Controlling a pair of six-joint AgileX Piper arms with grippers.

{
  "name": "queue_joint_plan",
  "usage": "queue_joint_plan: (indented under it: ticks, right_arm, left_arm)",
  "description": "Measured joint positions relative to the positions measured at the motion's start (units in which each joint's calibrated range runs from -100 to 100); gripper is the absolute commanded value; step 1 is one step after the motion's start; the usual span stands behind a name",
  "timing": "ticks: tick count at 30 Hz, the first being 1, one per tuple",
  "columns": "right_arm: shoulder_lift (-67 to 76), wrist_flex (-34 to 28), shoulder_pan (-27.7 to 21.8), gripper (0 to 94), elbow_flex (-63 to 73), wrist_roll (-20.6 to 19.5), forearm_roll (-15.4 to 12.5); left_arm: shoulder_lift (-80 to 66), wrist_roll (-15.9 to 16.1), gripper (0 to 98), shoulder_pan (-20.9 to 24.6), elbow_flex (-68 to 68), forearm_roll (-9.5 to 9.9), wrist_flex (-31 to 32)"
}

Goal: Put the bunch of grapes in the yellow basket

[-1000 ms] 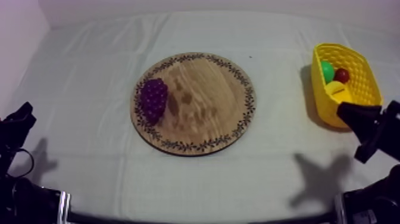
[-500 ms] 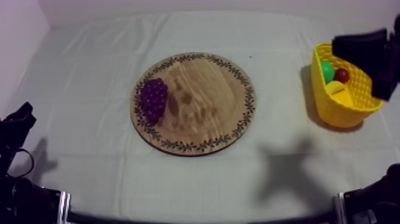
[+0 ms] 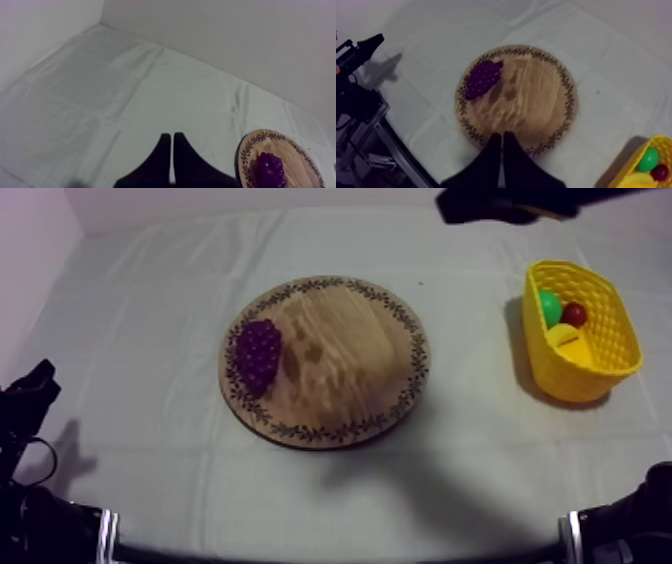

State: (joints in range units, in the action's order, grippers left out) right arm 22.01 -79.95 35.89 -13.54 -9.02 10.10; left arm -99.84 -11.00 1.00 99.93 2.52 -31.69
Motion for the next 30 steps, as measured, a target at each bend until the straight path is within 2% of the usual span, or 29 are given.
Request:
queue_joint_plan:
  ticks: [6, 10, 16, 20, 25, 27, 30]
  right_arm:
    - [-12.3, -5.5, 1.4, 0.3, 12.7, -2.8, 0.5]
    - [-19.9, -6.4, 0.8, 0.3, 19.7, -4.3, -1.7]
    - [-31.0, -12.2, 0.4, 0.3, 30.6, -6.5, -4.9]
    - [-37.9, -15.6, 0.8, 0.3, 39.6, -8.5, -4.5]
    - [-45.1, -16.3, 0.9, 0.7, 49.2, -10.7, -3.3]
    - [-47.3, -16.8, 0.8, 3.8, 52.4, -11.0, -3.2]
    - [-49.1, -17.0, 0.8, 13.5, 55.2, -10.7, -3.1]
  left_arm:
    - [0.0, 0.0, 0.0, 0.0, 0.0, 0.00, 0.0]
    - [0.0, 0.0, 0.0, 0.0, 0.0, 0.00, 0.0]
    - [0.0, 0.0, 0.0, 0.0, 0.0, 0.00, 0.0]
    - [0.0, 0.0, 0.0, 0.0, 0.0, 0.00, 0.0]
    - [0.0, 0.0, 0.0, 0.0, 0.0, 0.00, 0.0]
    - [0.0, 0.0, 0.0, 0.0, 0.0, 0.00, 0.0]
    - [0.0, 0.0, 0.0, 0.0, 0.0, 0.00, 0.0]
